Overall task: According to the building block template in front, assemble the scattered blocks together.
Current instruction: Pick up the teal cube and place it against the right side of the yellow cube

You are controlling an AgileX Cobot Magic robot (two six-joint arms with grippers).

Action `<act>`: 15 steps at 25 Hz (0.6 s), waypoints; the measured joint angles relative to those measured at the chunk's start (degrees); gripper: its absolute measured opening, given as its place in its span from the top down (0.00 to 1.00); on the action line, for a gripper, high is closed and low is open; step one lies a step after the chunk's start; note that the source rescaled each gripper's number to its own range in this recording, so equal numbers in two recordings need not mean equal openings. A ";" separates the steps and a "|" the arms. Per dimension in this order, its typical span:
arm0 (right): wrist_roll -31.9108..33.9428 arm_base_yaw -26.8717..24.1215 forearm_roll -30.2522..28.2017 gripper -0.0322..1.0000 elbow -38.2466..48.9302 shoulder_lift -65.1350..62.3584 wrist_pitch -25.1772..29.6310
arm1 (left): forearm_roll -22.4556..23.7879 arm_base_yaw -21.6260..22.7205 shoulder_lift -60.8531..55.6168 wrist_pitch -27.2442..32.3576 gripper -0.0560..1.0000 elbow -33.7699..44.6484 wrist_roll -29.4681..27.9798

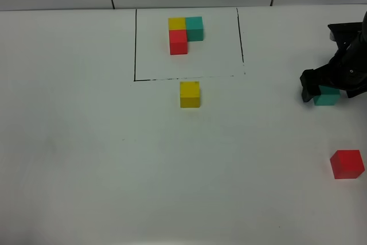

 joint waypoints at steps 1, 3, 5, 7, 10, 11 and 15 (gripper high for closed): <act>0.00 0.00 -0.16 0.16 -0.09 0.25 -0.05 | 0.00 0.00 0.00 0.00 0.20 0.00 0.00; 0.23 0.00 -0.16 0.17 -0.32 0.58 0.03 | 0.00 0.00 0.00 0.00 0.20 0.00 0.00; 0.23 0.00 -0.16 0.20 -0.38 0.64 0.10 | 0.00 0.00 0.00 0.00 0.20 0.00 0.00; 0.31 0.00 -0.29 0.24 -0.38 0.66 0.14 | 0.00 0.00 0.00 0.00 0.20 0.00 0.00; 0.72 -0.04 -0.85 0.36 -0.49 0.71 0.42 | 0.00 0.00 0.00 0.00 0.20 0.00 0.00; 0.78 -0.06 -0.85 0.43 -0.49 0.77 0.59 | 0.00 0.00 0.00 0.00 0.20 0.00 0.00; 0.89 -0.11 -0.85 0.82 -0.55 0.77 2.28 | 0.00 0.00 0.00 0.00 0.20 0.00 0.00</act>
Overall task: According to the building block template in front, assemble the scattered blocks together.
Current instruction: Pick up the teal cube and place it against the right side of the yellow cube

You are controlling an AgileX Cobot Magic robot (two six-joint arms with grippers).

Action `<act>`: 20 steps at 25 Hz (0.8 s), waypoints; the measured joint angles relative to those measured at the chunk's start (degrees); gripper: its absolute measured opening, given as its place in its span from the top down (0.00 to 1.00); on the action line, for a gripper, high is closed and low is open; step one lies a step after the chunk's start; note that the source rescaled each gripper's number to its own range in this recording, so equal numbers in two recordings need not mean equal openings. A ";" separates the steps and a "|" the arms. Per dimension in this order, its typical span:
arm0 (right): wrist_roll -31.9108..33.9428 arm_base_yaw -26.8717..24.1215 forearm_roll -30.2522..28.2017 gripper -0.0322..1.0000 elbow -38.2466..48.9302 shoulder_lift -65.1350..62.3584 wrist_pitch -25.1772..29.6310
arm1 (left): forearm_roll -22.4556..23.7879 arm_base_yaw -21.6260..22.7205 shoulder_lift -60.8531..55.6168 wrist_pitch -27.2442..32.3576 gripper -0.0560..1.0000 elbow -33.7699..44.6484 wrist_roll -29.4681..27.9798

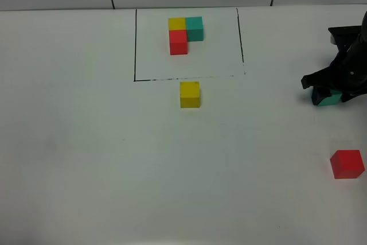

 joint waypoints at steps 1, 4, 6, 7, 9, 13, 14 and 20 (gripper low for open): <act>-0.22 0.00 0.00 0.97 0.00 0.00 0.59 | 0.00 0.00 0.00 0.00 0.20 0.00 0.00; -1.74 0.00 0.12 0.97 -0.38 0.00 1.59 | 0.00 0.00 0.00 0.00 0.20 0.00 0.00; -3.58 0.10 0.19 0.97 -0.96 0.00 2.73 | 0.00 0.00 0.00 0.00 0.20 0.00 0.00; -4.95 0.35 0.19 0.97 -1.49 0.00 3.79 | 0.00 0.00 0.00 0.00 0.20 0.00 0.00; -8.75 1.48 0.19 0.97 -2.95 -0.24 5.69 | 0.00 0.00 0.00 0.00 0.20 0.00 0.11; -20.89 6.02 0.14 0.97 -7.42 -1.35 10.84 | 0.00 0.00 0.00 0.00 0.20 0.00 0.11; -25.32 8.02 -0.02 0.97 -8.19 -1.41 12.43 | 0.00 0.00 0.00 0.00 0.20 0.00 0.11; -41.00 21.38 -4.73 0.97 -9.79 -1.36 16.21 | 0.00 0.00 0.00 0.00 0.20 0.00 0.11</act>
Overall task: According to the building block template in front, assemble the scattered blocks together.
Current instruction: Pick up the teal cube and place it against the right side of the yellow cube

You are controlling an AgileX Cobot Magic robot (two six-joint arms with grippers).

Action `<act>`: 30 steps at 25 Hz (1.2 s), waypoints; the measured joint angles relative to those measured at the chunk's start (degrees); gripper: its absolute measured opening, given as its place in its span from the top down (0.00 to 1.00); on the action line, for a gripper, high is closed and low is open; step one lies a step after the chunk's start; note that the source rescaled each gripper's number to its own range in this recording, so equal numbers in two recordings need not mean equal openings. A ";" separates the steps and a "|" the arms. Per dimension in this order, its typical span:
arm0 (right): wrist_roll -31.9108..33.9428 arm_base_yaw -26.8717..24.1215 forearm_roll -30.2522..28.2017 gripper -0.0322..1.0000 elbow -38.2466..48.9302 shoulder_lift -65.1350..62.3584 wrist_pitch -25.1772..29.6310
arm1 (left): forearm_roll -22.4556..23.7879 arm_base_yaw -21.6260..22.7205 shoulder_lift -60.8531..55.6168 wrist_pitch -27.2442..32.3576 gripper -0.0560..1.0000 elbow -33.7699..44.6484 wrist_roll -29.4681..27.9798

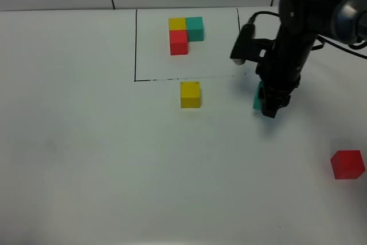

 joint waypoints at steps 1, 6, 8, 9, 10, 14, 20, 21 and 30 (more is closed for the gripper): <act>-0.46 1.49 -1.43 0.97 -0.81 0.13 0.20 | 0.05 0.00 0.00 0.00 0.20 0.00 0.00; -6.23 3.68 -3.30 0.97 -6.68 3.68 3.62 | 0.05 0.00 0.00 0.00 0.20 0.00 0.00; -9.24 3.70 -1.90 0.97 -9.22 5.77 4.71 | 0.05 0.00 0.00 0.00 0.20 0.00 0.00; -10.43 3.70 -1.16 0.97 -10.75 6.65 5.29 | 0.05 0.00 0.00 0.00 0.20 0.00 0.00; -11.36 3.70 -0.37 0.97 -12.15 7.72 5.94 | 0.05 0.00 0.00 0.00 0.20 0.00 0.00; -12.51 3.74 2.30 0.97 -18.75 11.90 8.89 | 0.05 0.00 0.00 0.00 0.20 0.00 0.00; -12.53 5.16 2.43 0.97 -23.69 15.43 10.08 | 0.05 0.00 0.00 0.00 0.20 0.00 0.00; -12.53 5.52 2.43 0.97 -23.98 15.71 9.86 | 0.05 0.00 0.00 0.00 0.20 0.00 0.00; -12.53 6.24 2.48 0.97 -26.77 18.26 8.39 | 0.05 0.00 0.00 0.00 0.20 0.00 -0.05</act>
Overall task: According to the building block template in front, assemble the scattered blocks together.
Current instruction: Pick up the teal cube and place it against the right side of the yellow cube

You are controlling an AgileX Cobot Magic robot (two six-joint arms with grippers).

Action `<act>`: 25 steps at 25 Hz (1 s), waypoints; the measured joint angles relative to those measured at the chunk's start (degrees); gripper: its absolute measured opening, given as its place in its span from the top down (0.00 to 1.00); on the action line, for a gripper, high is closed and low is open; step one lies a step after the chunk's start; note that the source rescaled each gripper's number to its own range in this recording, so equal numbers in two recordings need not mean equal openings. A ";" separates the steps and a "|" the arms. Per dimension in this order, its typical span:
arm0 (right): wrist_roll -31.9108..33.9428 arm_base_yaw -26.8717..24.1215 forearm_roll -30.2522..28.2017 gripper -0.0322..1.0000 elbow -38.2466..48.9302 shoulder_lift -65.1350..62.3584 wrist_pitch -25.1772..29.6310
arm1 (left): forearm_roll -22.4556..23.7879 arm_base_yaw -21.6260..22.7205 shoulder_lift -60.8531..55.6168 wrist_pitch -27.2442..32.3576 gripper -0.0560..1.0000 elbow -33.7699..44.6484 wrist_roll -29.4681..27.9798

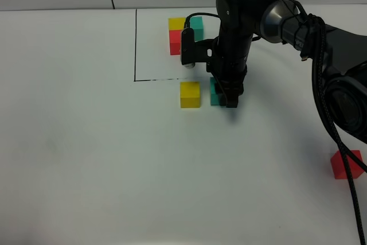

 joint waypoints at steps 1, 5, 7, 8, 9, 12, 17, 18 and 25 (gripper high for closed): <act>0.00 0.15 0.09 0.97 0.00 0.18 -0.39 | 0.00 0.00 0.00 0.00 0.20 0.00 0.00; 0.53 0.35 0.78 0.97 0.00 0.88 -1.47 | 0.00 0.00 0.00 0.00 0.20 0.00 0.00; 1.09 0.35 1.03 0.97 0.00 1.17 -1.54 | 0.00 0.00 0.00 0.00 0.20 0.00 0.00; 1.35 0.35 1.27 0.97 0.00 1.33 -1.54 | 0.00 0.00 0.00 0.00 0.20 0.00 0.00; 1.48 0.40 1.31 0.97 0.00 1.45 -1.54 | 0.00 0.00 0.00 0.00 0.20 0.00 0.00; 1.56 0.57 1.23 0.97 -0.38 1.78 -1.35 | 0.00 0.00 0.00 0.00 0.20 0.00 0.00; 1.68 1.47 0.42 0.97 -0.56 2.00 -1.41 | 0.00 0.00 0.00 0.00 0.20 0.00 0.00; 1.68 1.73 0.42 0.97 -0.56 2.00 -1.54 | 0.00 0.00 0.00 0.00 0.20 0.00 0.00; 1.80 2.26 0.73 0.97 -0.56 2.07 -1.97 | 0.00 0.00 0.00 0.00 0.20 0.00 0.00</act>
